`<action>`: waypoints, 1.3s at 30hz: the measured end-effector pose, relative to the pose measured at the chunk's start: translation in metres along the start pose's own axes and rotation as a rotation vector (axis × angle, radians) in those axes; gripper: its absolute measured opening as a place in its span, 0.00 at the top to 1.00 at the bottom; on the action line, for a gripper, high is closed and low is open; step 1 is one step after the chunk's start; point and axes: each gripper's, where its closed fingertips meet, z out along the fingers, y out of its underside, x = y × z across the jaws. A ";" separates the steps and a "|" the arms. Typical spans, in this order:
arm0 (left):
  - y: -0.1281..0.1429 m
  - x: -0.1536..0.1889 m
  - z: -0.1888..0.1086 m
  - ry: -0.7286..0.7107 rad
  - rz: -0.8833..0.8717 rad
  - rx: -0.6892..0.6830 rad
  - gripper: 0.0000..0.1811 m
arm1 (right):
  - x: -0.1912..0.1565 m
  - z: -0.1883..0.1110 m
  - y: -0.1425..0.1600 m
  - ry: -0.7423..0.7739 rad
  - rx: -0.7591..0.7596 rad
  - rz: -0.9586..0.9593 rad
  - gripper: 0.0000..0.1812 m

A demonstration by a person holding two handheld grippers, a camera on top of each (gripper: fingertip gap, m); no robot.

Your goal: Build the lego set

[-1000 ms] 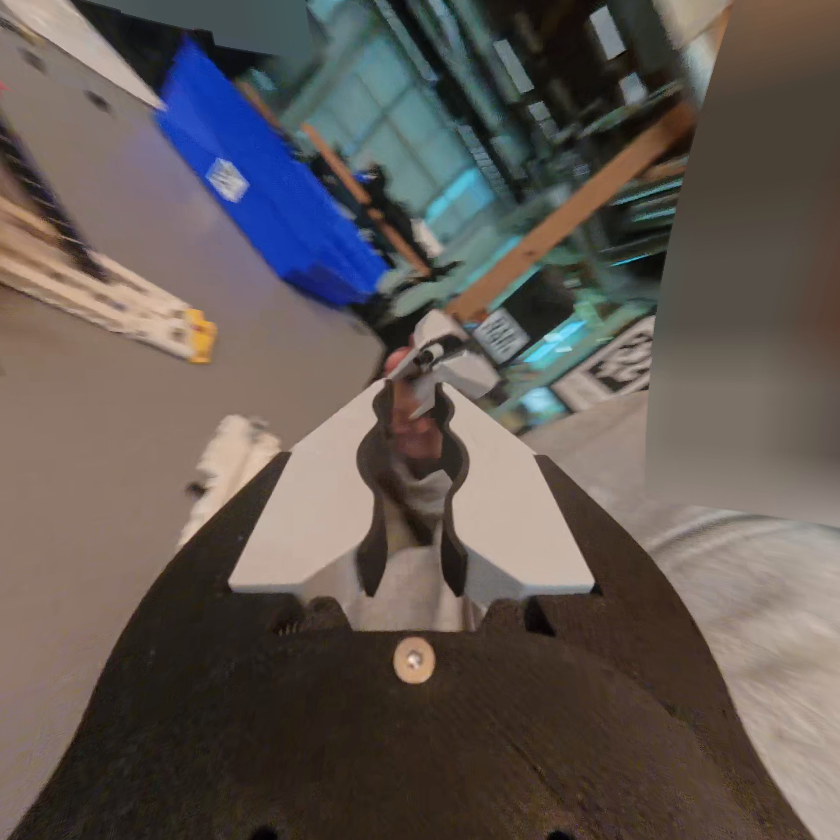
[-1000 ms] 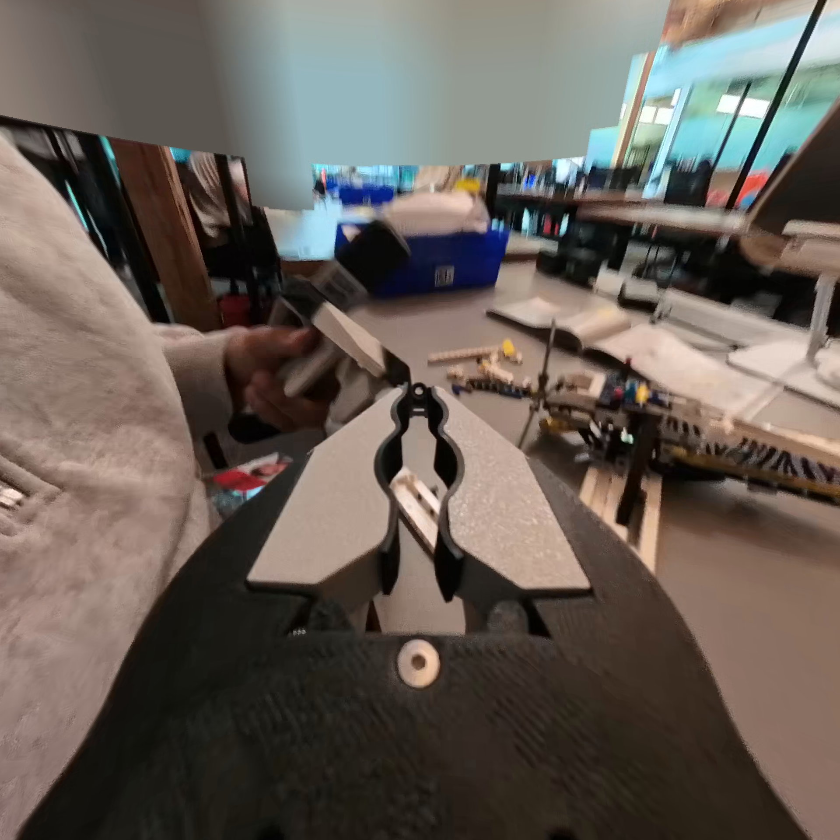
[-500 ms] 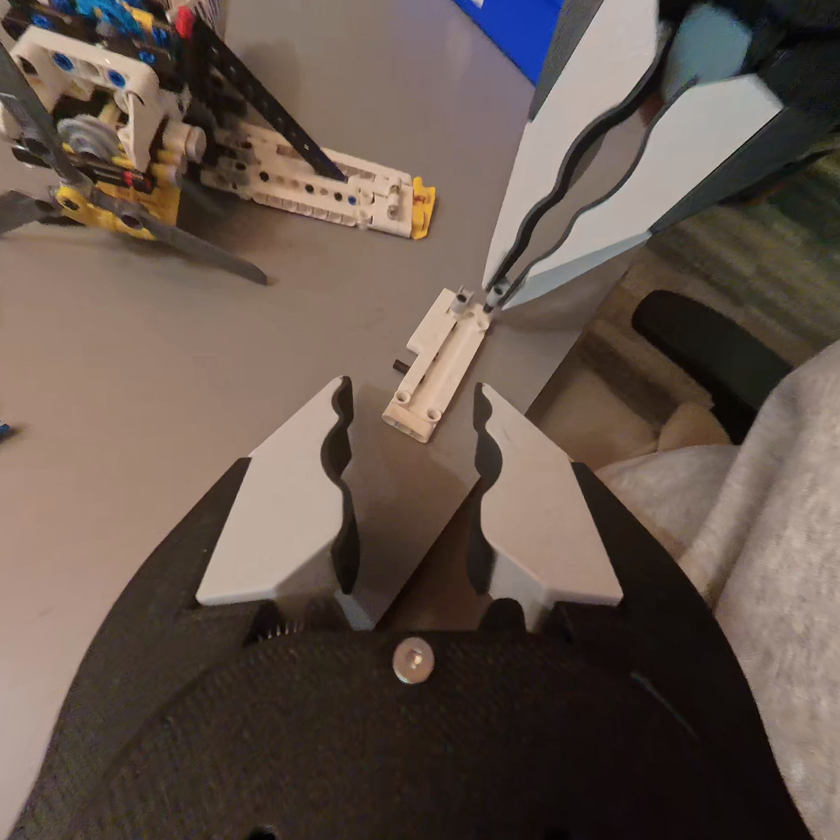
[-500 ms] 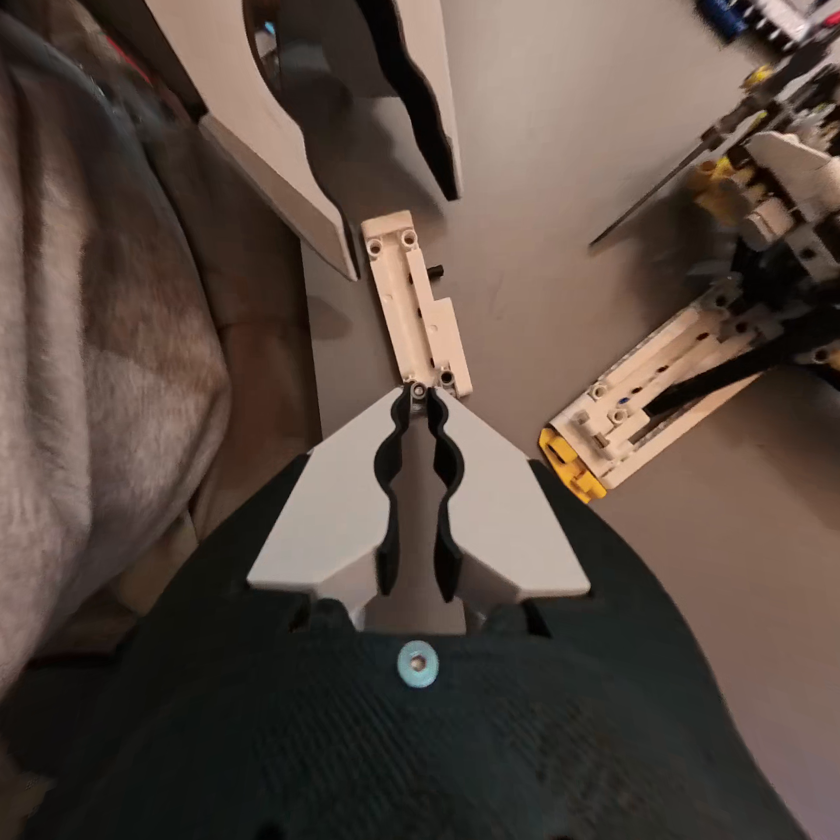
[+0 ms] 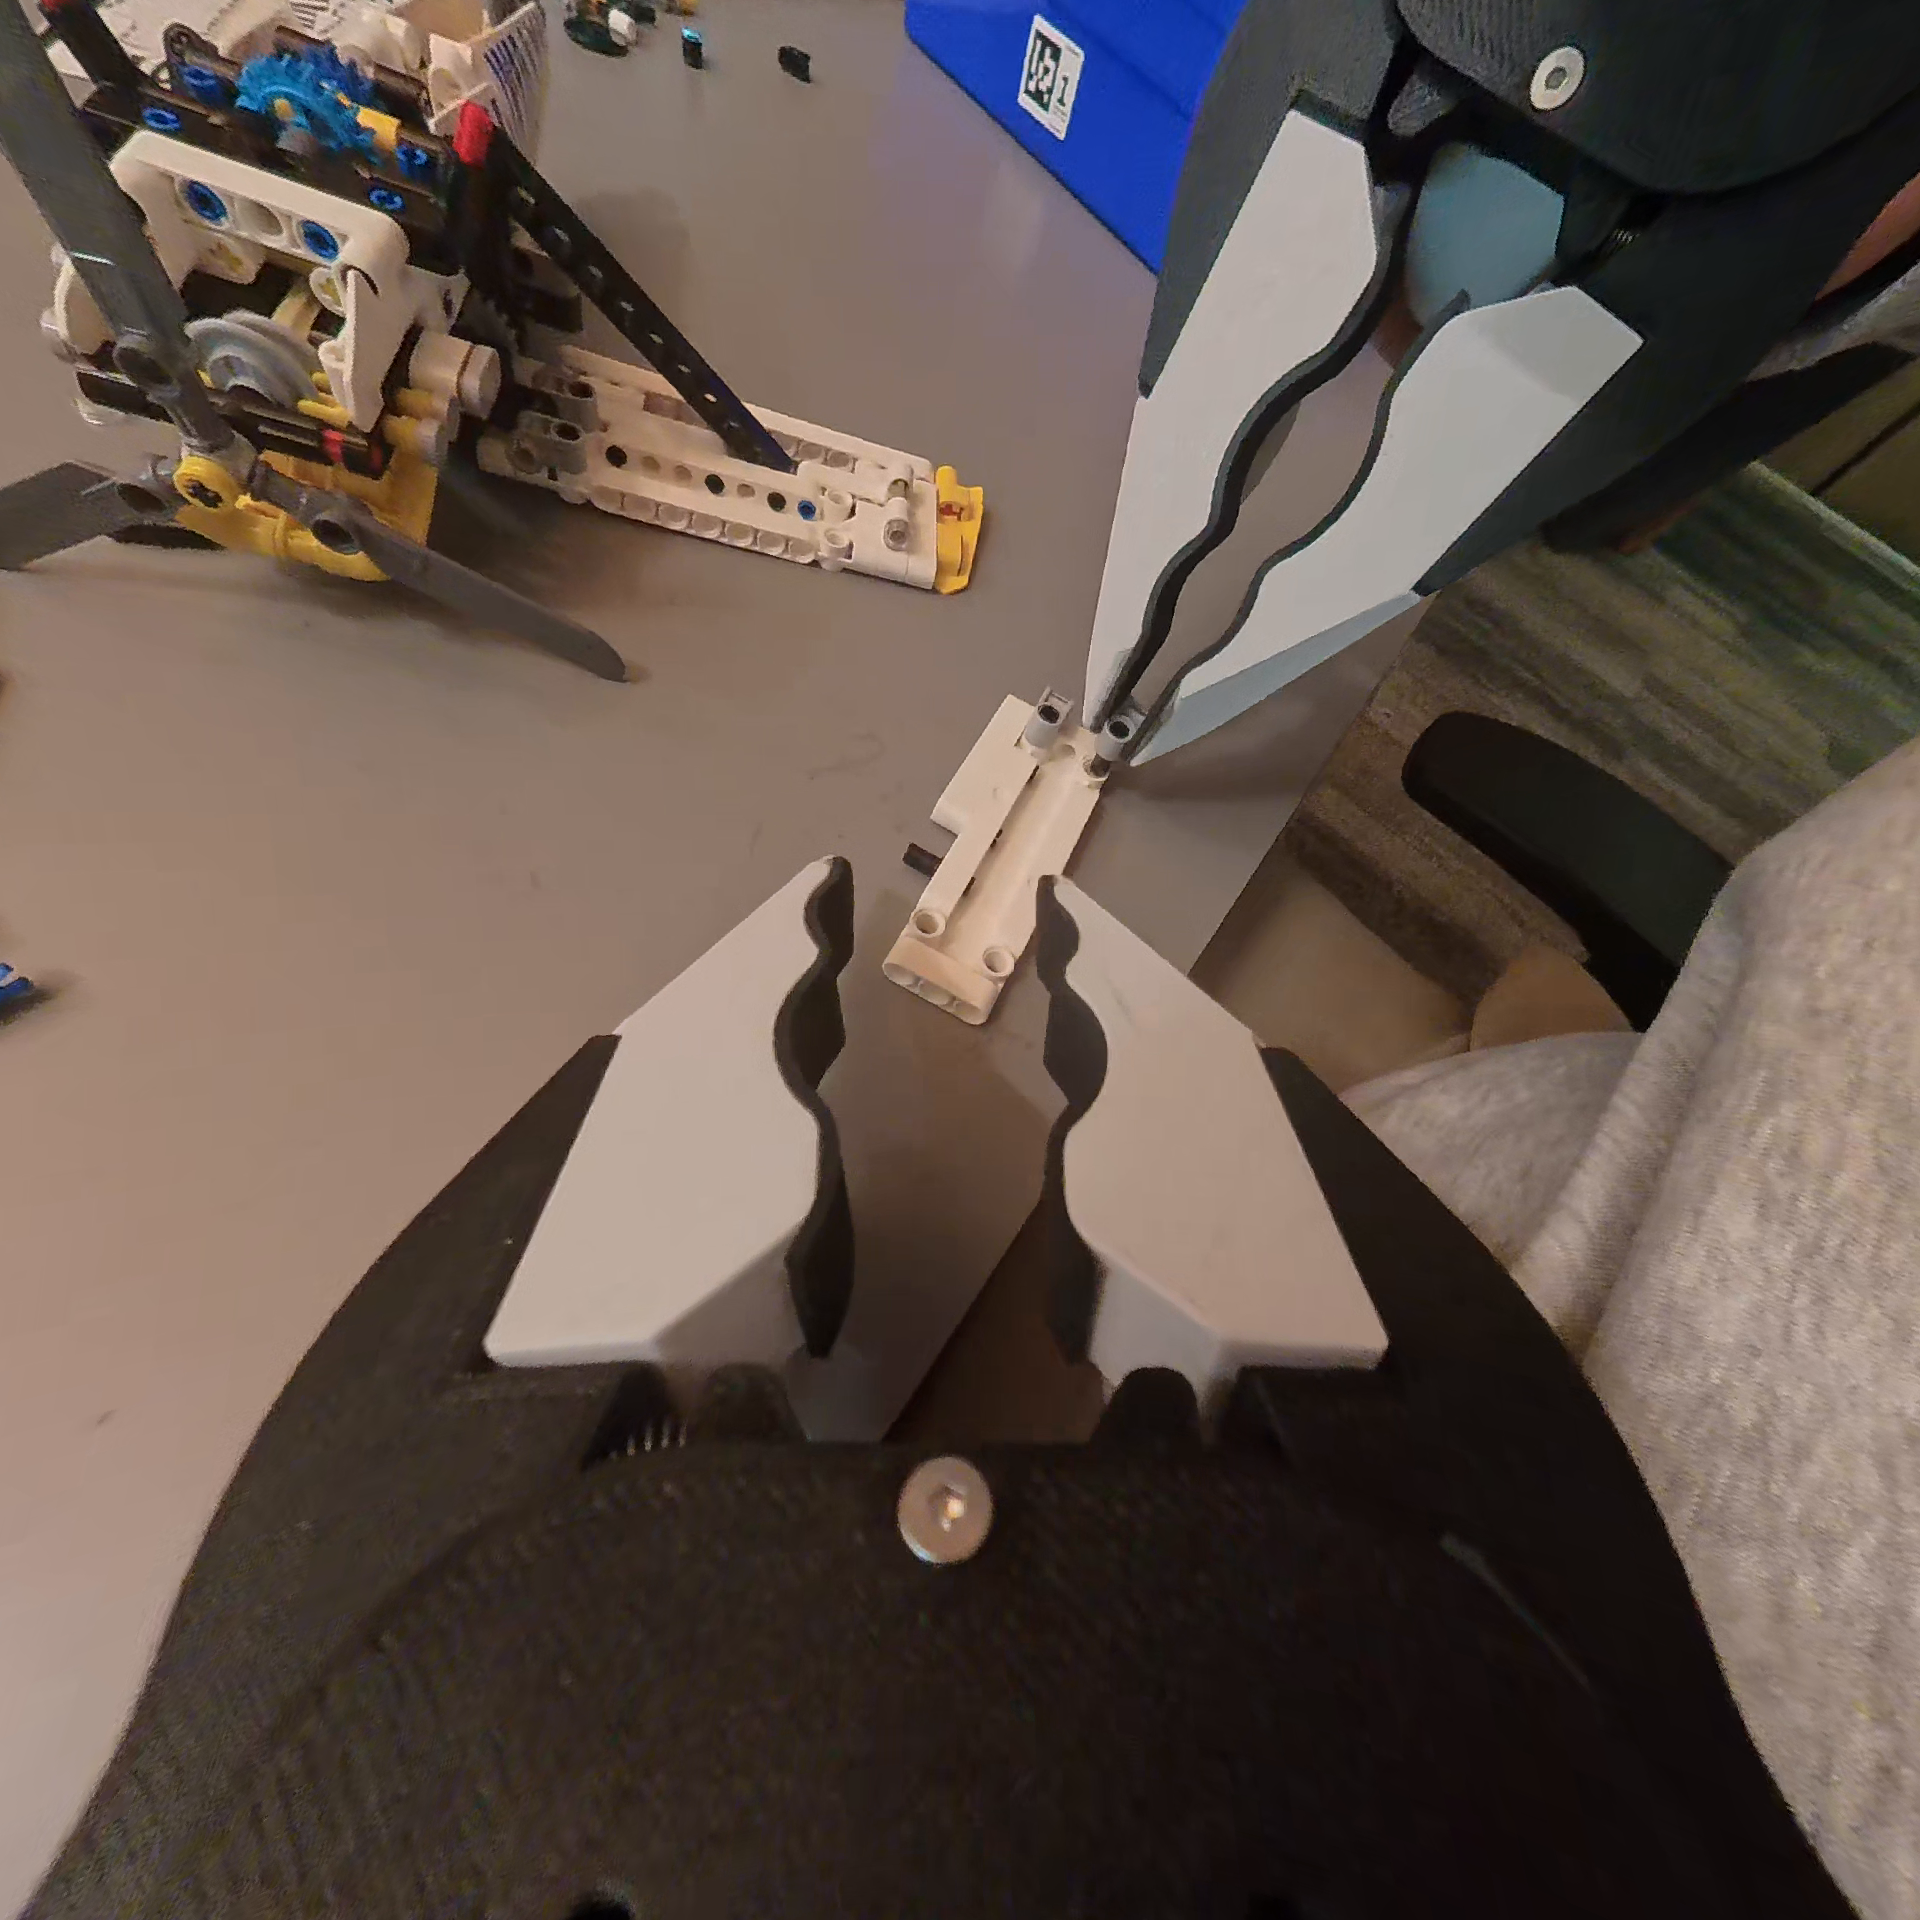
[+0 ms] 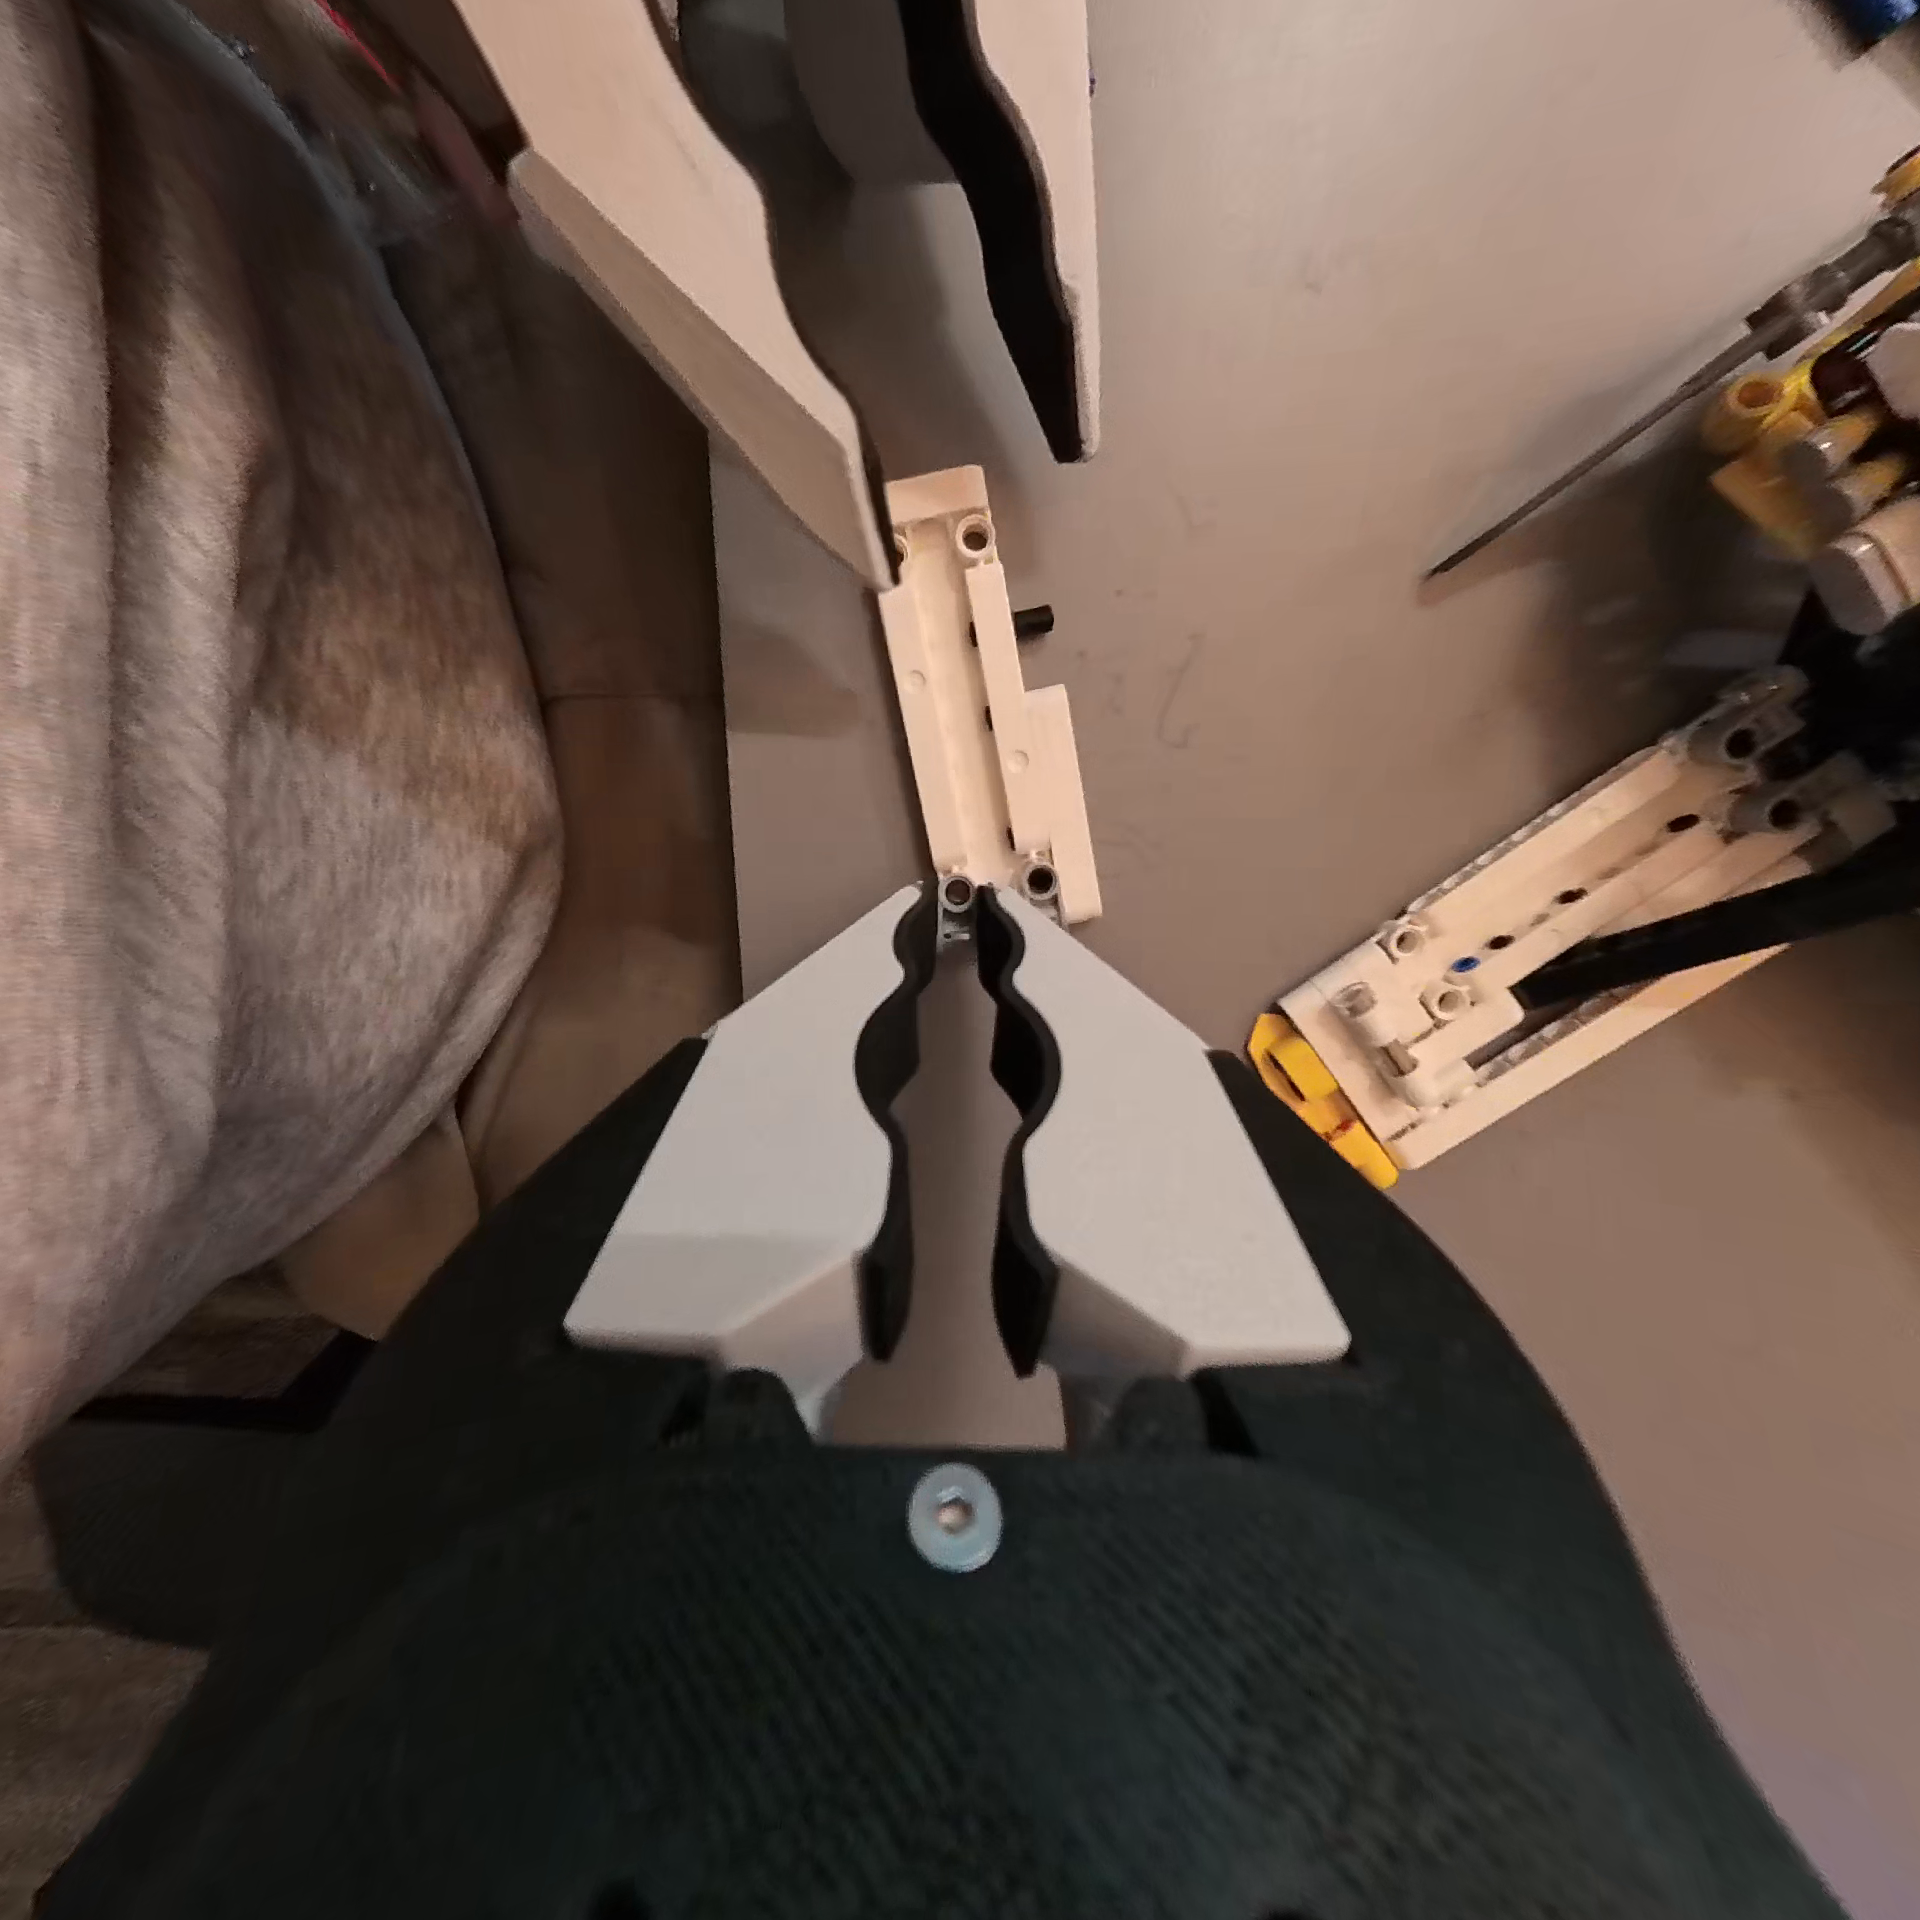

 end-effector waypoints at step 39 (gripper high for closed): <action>0.002 -0.016 0.002 -0.076 -0.071 -0.026 1.00 | 0.001 0.005 0.008 0.004 0.036 -0.088 0.97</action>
